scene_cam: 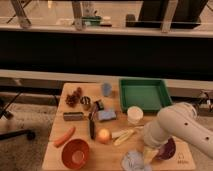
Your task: Place towel in red bowl
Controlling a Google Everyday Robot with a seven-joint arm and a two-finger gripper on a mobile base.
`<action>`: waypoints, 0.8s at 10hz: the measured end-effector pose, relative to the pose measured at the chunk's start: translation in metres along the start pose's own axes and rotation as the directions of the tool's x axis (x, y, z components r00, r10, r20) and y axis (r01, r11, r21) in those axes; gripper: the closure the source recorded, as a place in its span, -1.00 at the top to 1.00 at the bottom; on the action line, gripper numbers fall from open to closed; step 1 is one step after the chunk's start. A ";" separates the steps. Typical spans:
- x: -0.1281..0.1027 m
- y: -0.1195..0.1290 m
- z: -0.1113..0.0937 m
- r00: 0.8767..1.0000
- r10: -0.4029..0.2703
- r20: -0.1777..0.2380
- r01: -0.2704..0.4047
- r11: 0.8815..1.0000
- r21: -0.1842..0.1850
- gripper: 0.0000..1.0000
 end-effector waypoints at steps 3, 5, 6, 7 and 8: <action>-0.001 0.002 0.016 1.000 0.003 0.017 -0.003 1.000 -0.014 0.60; 0.008 0.005 0.048 1.000 0.013 0.022 -0.013 1.000 -0.025 0.60; 0.010 0.005 0.062 1.000 0.015 0.024 -0.015 0.999 -0.033 0.60; 0.012 0.004 0.071 0.999 0.021 0.029 -0.020 0.999 -0.038 0.60; 0.013 0.004 0.075 0.999 0.026 0.034 -0.025 0.999 -0.037 0.60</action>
